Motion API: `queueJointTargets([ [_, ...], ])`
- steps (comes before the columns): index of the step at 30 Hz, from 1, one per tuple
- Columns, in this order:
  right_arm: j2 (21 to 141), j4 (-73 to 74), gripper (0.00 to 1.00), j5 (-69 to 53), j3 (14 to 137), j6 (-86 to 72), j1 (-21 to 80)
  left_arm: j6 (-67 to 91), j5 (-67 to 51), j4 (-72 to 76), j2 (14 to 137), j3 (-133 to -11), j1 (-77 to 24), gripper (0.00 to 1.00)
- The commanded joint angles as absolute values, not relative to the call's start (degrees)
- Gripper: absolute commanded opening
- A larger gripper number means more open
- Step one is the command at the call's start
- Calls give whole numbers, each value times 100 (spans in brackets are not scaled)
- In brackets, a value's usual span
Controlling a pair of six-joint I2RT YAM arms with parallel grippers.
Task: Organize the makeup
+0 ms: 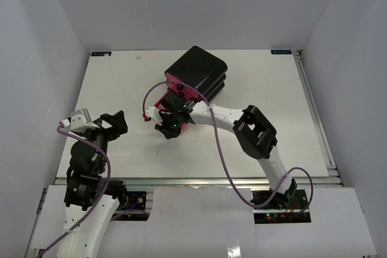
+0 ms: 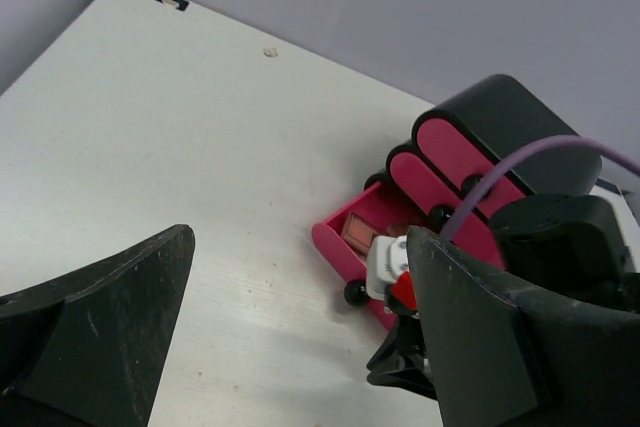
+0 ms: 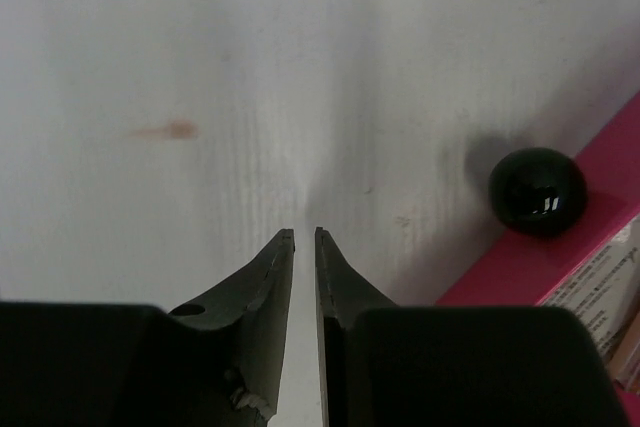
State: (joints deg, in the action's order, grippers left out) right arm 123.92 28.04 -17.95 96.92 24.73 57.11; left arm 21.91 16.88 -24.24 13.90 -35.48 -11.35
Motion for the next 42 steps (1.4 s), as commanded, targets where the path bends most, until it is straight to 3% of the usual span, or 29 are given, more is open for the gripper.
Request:
queueJointTargets([
  [1,12718,2583,20,-537,10187,1820,5892,2194,1980,-2341,1260,-3539,-1116,98],
  [9,13116,2186,26,1353,10180,1446,5949,2150,1833,-2249,1116,-3495,-1125,98],
  [12,13103,1922,49,2180,10062,1496,5913,2127,1784,-2223,1046,-3472,-1125,98],
  [16,13004,1719,78,2324,10002,1696,5778,2115,1772,-2206,1016,-3463,-1125,98],
  [21,12999,1611,90,2578,10020,1946,5689,2101,1749,-2189,1019,-3454,-1125,98],
  [36,12811,1055,90,3644,9435,2658,5555,2083,1687,-2162,1011,-3435,-1125,98],
  [42,12452,1468,90,2625,9326,2671,5564,2064,1555,-2116,1087,-3393,-1125,98],
])
